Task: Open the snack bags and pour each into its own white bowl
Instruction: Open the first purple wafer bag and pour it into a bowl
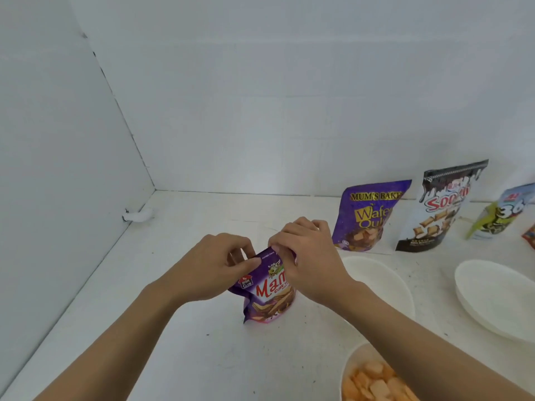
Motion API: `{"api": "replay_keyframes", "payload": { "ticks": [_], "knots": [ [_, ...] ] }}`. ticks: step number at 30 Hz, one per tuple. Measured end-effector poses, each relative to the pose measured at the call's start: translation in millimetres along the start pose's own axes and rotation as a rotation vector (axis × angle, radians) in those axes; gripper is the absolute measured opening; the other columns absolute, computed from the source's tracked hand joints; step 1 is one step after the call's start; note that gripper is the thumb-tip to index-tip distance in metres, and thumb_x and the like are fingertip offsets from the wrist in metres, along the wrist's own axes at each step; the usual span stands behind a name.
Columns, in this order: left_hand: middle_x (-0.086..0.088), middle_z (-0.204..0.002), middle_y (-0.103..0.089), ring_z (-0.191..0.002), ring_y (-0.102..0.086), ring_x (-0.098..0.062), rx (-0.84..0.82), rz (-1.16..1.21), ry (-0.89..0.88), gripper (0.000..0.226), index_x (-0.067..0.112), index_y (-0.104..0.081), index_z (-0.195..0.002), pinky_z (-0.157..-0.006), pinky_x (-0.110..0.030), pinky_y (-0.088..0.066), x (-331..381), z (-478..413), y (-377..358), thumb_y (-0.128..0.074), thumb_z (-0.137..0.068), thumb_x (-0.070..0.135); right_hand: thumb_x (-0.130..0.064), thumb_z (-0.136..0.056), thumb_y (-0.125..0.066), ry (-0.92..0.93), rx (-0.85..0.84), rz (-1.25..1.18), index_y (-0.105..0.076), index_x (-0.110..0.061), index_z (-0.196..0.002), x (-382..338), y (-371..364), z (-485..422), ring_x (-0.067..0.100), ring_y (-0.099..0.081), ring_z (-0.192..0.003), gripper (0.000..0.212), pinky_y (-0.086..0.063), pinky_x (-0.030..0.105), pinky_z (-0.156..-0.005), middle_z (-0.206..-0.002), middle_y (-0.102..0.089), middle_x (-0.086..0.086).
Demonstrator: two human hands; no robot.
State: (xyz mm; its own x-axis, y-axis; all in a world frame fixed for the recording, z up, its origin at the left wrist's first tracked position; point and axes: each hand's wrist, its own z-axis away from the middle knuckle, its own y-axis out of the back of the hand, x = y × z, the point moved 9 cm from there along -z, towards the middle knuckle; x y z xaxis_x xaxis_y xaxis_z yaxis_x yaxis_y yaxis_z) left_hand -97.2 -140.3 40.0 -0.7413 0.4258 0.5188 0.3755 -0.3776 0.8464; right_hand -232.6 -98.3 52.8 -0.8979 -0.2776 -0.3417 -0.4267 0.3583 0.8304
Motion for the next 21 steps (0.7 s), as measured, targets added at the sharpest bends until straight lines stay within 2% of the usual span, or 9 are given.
{"api": "replay_keyframes", "payload": {
  "ticks": [3,7,13,16,21],
  "knots": [
    [0.012,-0.093,-0.069,-0.085,-0.069,-0.013,-0.017,0.035,-0.024,0.023,0.030,-0.065,-0.101,-0.062,-0.016,-0.053,6.0,3.4,-4.1,-0.059,-0.094,0.050,-0.031,-0.092,-0.055,-0.026,0.049,-0.025,-0.069,-0.023,-0.096,-2.4,4.9,11.4,0.010,-0.055,-0.095,0.016,-0.039,0.037,-0.092,-0.093,-0.069,-0.011],
    [0.011,-0.092,-0.074,-0.086,-0.070,-0.011,-0.068,0.122,-0.042,0.024,0.026,-0.071,-0.099,-0.071,-0.024,-0.061,8.5,-1.1,-4.6,-0.061,-0.093,0.047,-0.026,-0.091,-0.065,-0.035,0.085,-0.068,-0.069,-0.020,-0.096,-1.6,13.0,14.8,0.010,-0.055,-0.096,0.009,-0.043,0.035,-0.088,-0.093,-0.068,-0.009],
    [0.007,-0.092,-0.076,-0.090,-0.071,-0.015,-0.131,0.251,-0.019,0.016,0.022,-0.073,-0.098,-0.079,-0.032,-0.062,7.6,-4.2,-15.4,-0.059,-0.099,0.030,-0.017,-0.088,-0.070,0.021,0.105,-0.066,-0.066,-0.016,-0.098,-11.6,15.4,18.9,0.012,-0.052,-0.099,0.011,-0.050,0.033,-0.082,-0.101,-0.063,-0.003],
    [0.005,-0.088,-0.076,-0.088,-0.071,-0.014,-0.092,0.302,-0.022,0.020,0.021,-0.075,-0.093,-0.077,-0.029,-0.060,8.2,-4.1,-18.1,-0.057,-0.100,0.022,-0.016,-0.090,-0.068,0.094,0.074,-0.097,-0.067,-0.014,-0.102,-19.7,11.9,23.4,0.014,-0.054,-0.097,0.013,-0.051,0.029,-0.081,-0.102,-0.064,-0.001],
    [0.006,-0.080,-0.076,-0.072,-0.067,0.001,-0.058,0.416,-0.038,0.022,0.020,-0.076,-0.090,-0.059,-0.011,-0.047,10.9,-1.2,-20.7,-0.058,-0.100,0.025,-0.020,-0.090,-0.068,0.183,0.036,-0.067,-0.068,-0.014,-0.106,-19.7,9.8,27.7,0.014,-0.055,-0.103,0.017,-0.047,0.031,-0.091,-0.108,-0.065,-0.001]
  ]
}}
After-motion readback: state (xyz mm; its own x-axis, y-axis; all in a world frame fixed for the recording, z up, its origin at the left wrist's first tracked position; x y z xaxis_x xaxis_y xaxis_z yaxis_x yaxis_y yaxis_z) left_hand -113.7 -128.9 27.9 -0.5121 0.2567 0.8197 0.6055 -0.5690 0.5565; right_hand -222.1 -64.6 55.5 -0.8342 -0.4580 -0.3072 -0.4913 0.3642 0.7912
